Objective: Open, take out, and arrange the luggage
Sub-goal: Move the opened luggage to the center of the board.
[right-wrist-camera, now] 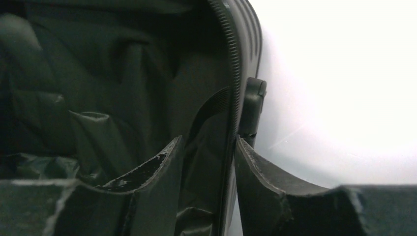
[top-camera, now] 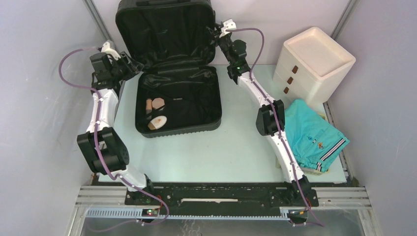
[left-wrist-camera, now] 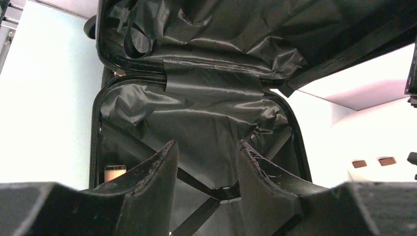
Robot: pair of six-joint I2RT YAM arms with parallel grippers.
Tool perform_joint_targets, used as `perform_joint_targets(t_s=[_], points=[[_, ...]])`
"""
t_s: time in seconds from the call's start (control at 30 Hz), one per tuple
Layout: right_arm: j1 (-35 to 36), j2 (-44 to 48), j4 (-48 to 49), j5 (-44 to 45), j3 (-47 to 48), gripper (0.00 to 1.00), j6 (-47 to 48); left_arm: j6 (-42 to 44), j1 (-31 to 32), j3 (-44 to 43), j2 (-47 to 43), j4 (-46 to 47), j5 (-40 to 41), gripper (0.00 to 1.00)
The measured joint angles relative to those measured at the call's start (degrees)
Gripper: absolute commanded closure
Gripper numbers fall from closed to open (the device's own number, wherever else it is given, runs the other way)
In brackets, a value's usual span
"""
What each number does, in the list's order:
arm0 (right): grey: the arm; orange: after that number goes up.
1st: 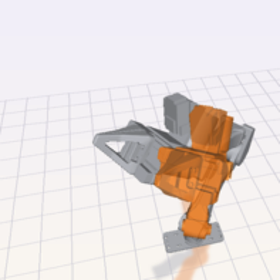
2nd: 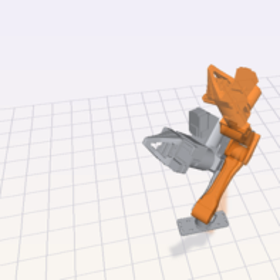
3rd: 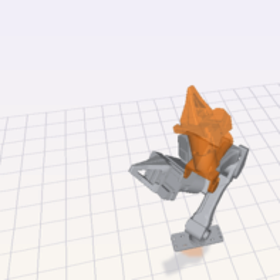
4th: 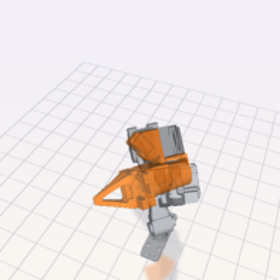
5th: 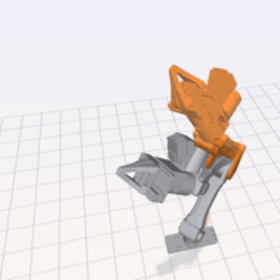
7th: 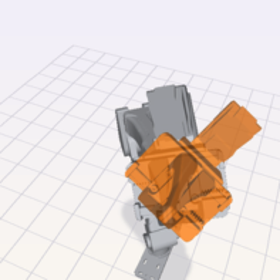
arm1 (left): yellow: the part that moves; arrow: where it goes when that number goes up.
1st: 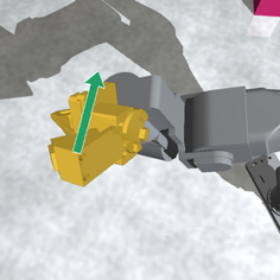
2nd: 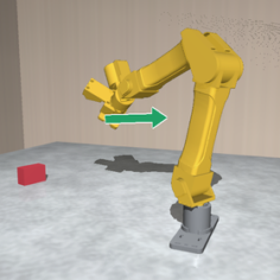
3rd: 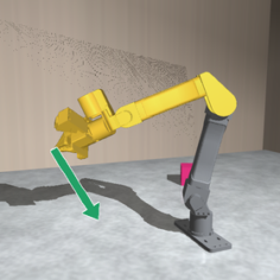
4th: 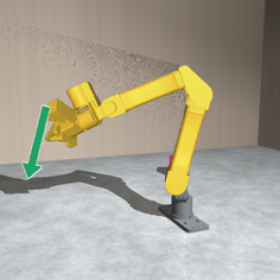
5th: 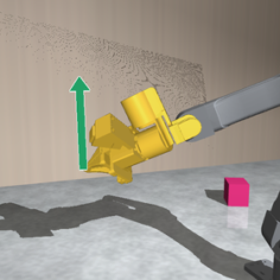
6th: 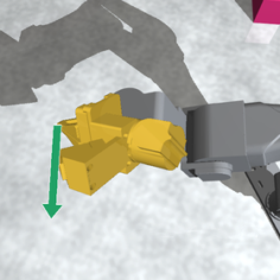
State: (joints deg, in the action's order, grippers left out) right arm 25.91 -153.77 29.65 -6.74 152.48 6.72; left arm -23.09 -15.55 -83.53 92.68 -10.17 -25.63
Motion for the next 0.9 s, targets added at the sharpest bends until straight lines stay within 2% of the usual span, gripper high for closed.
perform_joint_targets(t_s=[0.07,0.33,0.47,0.53,0.63,0.83,0.9], points=[[-0.07,0.0,0.0,-0.7,0.0,0.39,-0.22,-0.02,0.0,0.0,0.0,0.0,-0.46,0.48],[-0.28,0.0,-0.5,-4.87,0.0,0.27,-0.9,0.11,0.0,0.63,-0.61,0.28,-0.98,0.46],[-0.7,0.52,-3.1,-7.91,-0.02,0.19,-0.61,0.31,0.0,2.67,-3.19,0.46,-1.62,0.41],[-0.98,1.55,-6.71,-10.49,-0.2,0.14,0.0,0.7,0.0,4.37,-5.51,0.68,-1.84,0.37],[-1.6,4.55,-13.27,-15.45,-0.79,0.01,1.75,1.22,0.0,7.34,-9.79,0.98,-2.32,0.35],[-3.3,16.09,-31.01,-25.35,-4.33,0.0,7.67,1.66,0.0,12.52,-17.64,2.95,-5.09,0.32],[-4.07,20.68,-37.09,-28.17,-5.6,0.0,10.21,1.51,0.0,14.71,-20.06,4.52,-6.27,0.25]])
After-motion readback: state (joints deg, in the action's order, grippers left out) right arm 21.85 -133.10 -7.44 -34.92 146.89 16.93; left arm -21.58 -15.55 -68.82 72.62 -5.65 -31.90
